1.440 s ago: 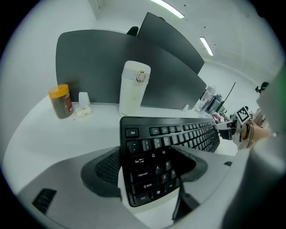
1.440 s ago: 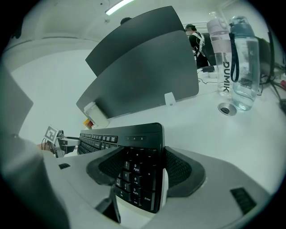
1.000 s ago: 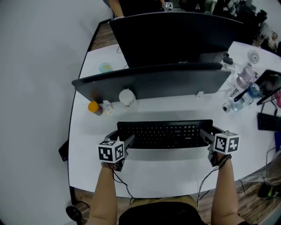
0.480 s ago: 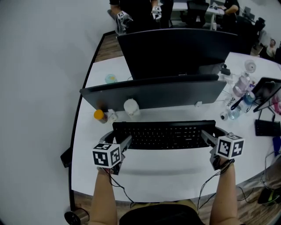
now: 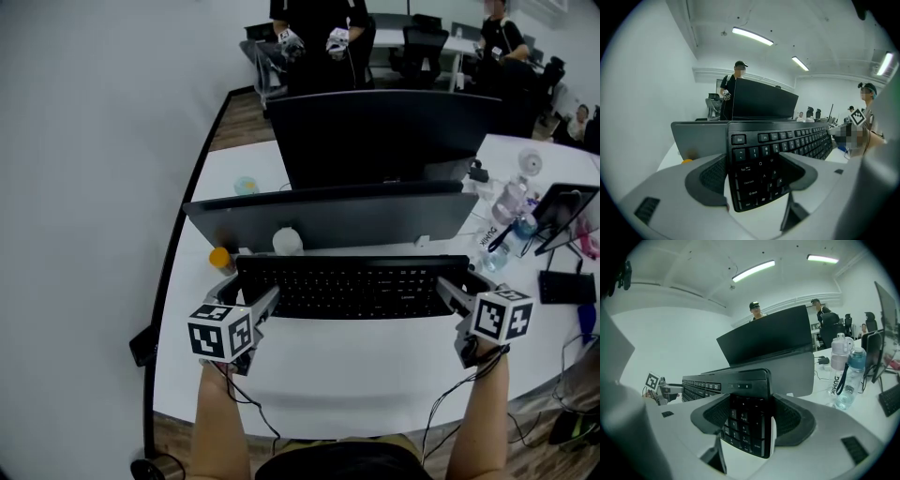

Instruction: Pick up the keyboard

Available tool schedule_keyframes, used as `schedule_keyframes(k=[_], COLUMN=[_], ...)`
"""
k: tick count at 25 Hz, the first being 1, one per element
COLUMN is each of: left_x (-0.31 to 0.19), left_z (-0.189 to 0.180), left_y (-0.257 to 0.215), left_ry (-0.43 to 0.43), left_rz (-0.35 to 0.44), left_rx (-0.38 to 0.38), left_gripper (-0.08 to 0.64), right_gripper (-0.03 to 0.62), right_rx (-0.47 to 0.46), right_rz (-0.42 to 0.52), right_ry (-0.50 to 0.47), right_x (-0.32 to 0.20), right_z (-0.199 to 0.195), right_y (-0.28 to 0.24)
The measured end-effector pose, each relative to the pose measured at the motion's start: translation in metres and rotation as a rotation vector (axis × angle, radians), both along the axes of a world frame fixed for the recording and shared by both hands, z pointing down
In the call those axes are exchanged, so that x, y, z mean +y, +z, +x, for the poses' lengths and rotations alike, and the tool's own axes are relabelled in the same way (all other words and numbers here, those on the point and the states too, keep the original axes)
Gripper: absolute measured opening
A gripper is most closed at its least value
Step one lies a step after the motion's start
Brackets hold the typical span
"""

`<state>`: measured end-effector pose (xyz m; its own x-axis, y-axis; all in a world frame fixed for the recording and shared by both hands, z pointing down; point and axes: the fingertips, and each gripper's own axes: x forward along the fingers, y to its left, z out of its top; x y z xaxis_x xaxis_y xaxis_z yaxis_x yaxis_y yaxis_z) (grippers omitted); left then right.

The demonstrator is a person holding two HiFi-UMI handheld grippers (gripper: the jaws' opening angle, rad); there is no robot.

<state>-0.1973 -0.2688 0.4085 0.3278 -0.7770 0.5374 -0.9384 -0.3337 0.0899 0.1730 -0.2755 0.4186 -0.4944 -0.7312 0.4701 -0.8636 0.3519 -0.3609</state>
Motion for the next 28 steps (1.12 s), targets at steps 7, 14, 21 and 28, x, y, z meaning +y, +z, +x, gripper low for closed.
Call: schedule_keyframes(k=[7, 14, 21, 28], left_x=[0.006, 0.013, 0.017, 0.018], left_z=[0.0, -0.001, -0.003, -0.005], left_y=[-0.044, -0.075, -0.084, -0.09], left_ry=[0.008, 0.004, 0.004, 0.004], left_rz=[0.049, 0.092, 0.109, 0.121], left_rx=[-0.02, -0.014, -0.007, -0.004], left_gripper=[0.345, 0.345, 0.344, 0.344], right_gripper=[0.282, 0.282, 0.282, 0.282], right_rx=[-0.018, -0.006, -0.004, 0.0], right_rz=[0.045, 0.11, 0.136, 0.155], right_ry=[-0.004, -0.005, 0.003, -0.001], right_x=[0.006, 0.011, 0.015, 0.017], right_z=[-0.001, -0.003, -0.004, -0.006], right_y=[-0.038, -0.075, -0.087, -0.093])
